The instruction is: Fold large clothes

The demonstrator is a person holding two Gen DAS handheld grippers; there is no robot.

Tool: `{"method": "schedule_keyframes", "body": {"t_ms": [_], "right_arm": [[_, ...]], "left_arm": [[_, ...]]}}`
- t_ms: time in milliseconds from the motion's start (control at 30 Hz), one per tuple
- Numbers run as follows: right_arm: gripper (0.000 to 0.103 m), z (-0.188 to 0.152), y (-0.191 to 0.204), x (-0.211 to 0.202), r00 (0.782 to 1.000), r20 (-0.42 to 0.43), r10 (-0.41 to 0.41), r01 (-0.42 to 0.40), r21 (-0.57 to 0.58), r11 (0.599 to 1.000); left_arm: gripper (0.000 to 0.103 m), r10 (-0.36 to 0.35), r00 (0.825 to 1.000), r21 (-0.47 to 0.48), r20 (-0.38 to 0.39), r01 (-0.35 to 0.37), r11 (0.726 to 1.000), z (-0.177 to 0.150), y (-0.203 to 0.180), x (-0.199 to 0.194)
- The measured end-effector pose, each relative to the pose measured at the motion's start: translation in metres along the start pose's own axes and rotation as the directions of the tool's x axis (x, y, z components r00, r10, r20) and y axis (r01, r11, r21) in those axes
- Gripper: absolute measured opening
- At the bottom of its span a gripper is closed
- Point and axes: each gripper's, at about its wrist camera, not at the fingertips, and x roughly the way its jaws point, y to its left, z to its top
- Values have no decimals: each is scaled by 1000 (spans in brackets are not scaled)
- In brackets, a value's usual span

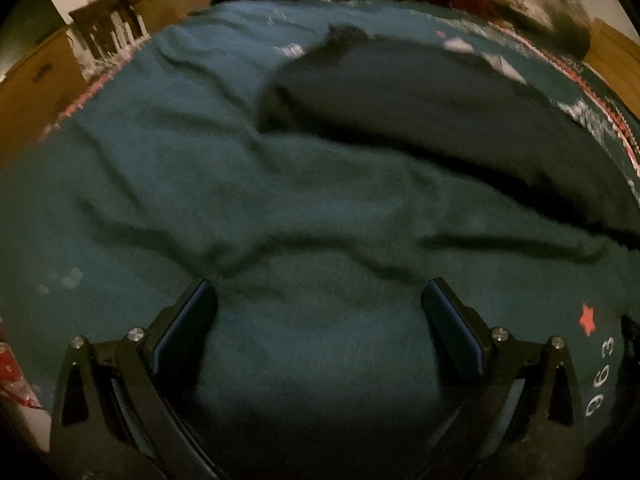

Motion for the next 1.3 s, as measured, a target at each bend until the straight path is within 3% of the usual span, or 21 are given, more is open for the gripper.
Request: {"method": "schedule_keyframes", "body": {"t_ms": [100,233,300,367,533,633,767,867,933,1000,1100,1200,1233,1267,1300], "right_arm": [[103,7,-1,-8,1000,-8,3,-4,-2,1000],[103,13,-3,-4,1000,19,-4,3,36,999],[103,12,-2,7,1000,16,-6,5,48,999],[103,7,1,9,998,55,-22,20,34,999],[103,-3,2,7,993,114,-11,10,11,1000],[103,-2,2,6,995,98,-11,10,11,1000],[103,-2,1,6,995,96,-12,11,17,1000],[103,-4,3,5,995,97,-15,13,23,1000],[103,-5,3,5,995,99,-15,13,27,1000],[103,-5,3,5,994,106,-17,14,25,1000],[103,-7,3,6,992,122,-20,18,18,1000],[103,-6,3,7,991,131,-18,16,17,1000],[103,-6,3,7,991,132,-17,14,19,1000],[103,-6,3,8,991,134,-16,14,20,1000],[103,-6,3,8,990,137,-17,14,20,1000]], "left_arm": [[103,20,999,-41,38,-18,999,15,15,-5],[103,19,999,-87,-40,-23,996,8,27,32],[103,13,1000,-93,17,-12,996,0,29,30],[103,5,1000,-95,26,-3,995,-1,30,29],[103,-109,994,-140,17,110,984,2,45,19],[102,-230,972,-199,47,234,952,8,56,4],[102,-387,918,-235,82,395,888,20,57,-6],[99,-522,849,-274,76,522,808,31,48,3],[88,-621,781,-339,72,604,721,40,44,21],[82,-657,750,-366,75,633,682,46,40,29],[82,-648,761,-378,37,611,696,55,32,46],[76,-653,756,-422,45,606,674,57,35,55],[72,-637,770,-411,44,595,691,61,33,55],[58,-618,785,-404,39,578,709,63,34,56],[38,-595,804,-407,28,552,728,66,34,60]]}}
